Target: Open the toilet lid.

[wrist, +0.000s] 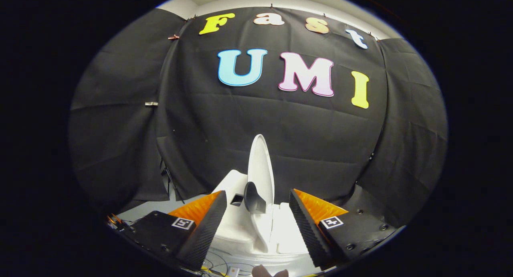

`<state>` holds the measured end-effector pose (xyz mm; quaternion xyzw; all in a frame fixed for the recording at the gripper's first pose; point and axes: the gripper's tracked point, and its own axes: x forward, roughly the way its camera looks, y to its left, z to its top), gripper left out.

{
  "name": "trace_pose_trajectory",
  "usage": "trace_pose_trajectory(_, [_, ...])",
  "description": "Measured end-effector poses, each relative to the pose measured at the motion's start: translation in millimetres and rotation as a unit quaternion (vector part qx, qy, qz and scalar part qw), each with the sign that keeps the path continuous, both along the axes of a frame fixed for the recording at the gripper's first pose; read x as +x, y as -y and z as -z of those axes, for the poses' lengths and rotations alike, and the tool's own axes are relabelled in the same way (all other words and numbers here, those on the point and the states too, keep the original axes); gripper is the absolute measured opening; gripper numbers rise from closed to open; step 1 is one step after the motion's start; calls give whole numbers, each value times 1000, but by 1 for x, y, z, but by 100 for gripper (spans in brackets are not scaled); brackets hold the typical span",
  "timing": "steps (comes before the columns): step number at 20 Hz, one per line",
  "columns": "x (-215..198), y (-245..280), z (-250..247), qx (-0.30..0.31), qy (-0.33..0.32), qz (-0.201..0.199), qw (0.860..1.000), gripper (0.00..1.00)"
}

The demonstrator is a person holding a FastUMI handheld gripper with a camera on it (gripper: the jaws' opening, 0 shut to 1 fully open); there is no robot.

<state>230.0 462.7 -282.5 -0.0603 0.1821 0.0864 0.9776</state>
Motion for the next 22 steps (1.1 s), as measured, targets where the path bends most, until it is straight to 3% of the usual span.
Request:
trace_pose_trajectory(9, [-22, 38, -61, 9, 40, -17, 999, 98])
trace_pose_trajectory(22, [-60, 164, -158, 49, 92, 5, 995, 98])
